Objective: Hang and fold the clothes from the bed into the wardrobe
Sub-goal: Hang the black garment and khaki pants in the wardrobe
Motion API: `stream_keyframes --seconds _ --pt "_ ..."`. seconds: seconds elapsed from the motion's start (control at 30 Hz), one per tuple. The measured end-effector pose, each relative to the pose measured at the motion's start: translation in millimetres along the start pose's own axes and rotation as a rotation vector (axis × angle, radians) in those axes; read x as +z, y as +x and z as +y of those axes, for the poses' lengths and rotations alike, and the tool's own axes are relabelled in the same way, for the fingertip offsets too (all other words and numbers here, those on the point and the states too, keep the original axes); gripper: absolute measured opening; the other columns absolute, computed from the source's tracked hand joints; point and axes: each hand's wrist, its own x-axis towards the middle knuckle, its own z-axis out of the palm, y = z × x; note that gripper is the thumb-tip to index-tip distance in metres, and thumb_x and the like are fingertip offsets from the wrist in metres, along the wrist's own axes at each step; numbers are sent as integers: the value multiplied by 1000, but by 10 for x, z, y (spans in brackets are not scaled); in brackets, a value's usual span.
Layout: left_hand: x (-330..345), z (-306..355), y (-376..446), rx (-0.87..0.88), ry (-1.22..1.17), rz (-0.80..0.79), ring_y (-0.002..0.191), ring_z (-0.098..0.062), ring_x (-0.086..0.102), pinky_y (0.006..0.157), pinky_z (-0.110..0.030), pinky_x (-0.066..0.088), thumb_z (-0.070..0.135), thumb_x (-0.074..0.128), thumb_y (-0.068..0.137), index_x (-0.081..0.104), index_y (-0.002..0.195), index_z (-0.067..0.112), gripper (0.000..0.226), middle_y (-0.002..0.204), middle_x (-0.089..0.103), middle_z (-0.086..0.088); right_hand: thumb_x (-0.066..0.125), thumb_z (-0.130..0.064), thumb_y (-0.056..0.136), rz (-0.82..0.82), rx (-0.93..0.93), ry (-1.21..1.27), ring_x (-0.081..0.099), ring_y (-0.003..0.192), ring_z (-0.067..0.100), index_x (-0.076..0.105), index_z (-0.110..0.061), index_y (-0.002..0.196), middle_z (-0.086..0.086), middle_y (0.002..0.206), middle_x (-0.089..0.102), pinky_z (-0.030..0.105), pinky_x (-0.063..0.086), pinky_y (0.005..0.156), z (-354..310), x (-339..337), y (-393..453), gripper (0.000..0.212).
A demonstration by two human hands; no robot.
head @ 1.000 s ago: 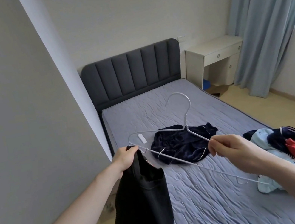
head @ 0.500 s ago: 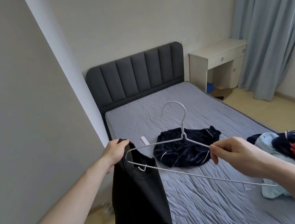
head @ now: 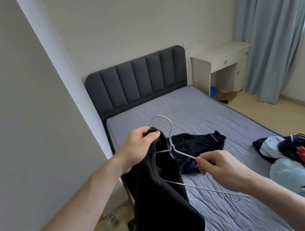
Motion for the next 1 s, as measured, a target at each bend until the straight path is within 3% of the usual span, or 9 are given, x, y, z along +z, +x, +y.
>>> stream_keyframes --seconds 0.07,0.17,0.3,0.5,0.57,0.67,0.73,0.87,1.0 --pt "14 16 -7 -6 55 -48 93 -38 72 90 -50 57 44 60 92 68 102 4 41 100 73 -20 49 -35 104 72 -6 34 27 43 8 51 -13 64 -9 47 35 20 25 45 -27 -41 9 46" --pt "-82 20 16 34 283 23 75 -19 73 71 -29 57 43 57 94 70 92 18 28 83 75 -1 51 -35 104 162 -24 74 26 45 8 48 -14 61 -7 48 34 21 24 46 -39 -193 3 48" --pt "-168 -8 87 64 450 172 62 -7 54 65 -30 44 38 55 100 63 83 16 29 68 59 7 51 -35 103 199 -25 80 26 43 8 48 -18 58 -7 46 34 21 26 45 -50 -249 -57 48" --pt "184 128 65 182 289 46 55 3 51 55 -11 39 36 56 100 62 76 29 26 61 58 16 51 -33 103 199 20 77 32 42 8 55 -8 64 -7 44 37 23 26 45 -135 218 6 46" --pt "203 182 69 147 131 27 66 0 61 61 -11 44 36 56 101 67 85 24 23 70 65 13 50 -34 104 225 25 162 29 44 7 49 -8 64 -8 46 34 22 24 46 -140 307 26 47" --pt "87 193 43 68 17 -186 74 -10 65 67 -20 49 43 52 103 69 96 15 34 80 68 5 51 -31 105 273 -27 253 28 49 8 38 -10 62 -9 51 31 22 23 48 -97 310 -4 49" --pt "-13 114 58 121 234 -215 77 -8 59 73 -28 46 55 47 98 69 95 20 40 83 62 12 53 -31 104 296 -51 269 27 51 8 36 -9 63 -8 53 30 25 24 50 -55 262 -37 50" --pt "-138 -11 164 443 987 53 104 -2 47 98 -32 35 55 44 88 71 101 43 32 103 46 24 53 -34 101 310 -59 309 24 51 7 36 -4 64 -8 54 27 27 21 50 -3 190 -58 50" --pt "-237 25 255 363 793 -87 89 -1 59 76 -26 44 54 49 92 59 84 51 13 91 62 25 61 -24 99 418 -118 234 42 54 8 61 -16 73 -15 63 48 22 32 54 -60 168 -53 28"
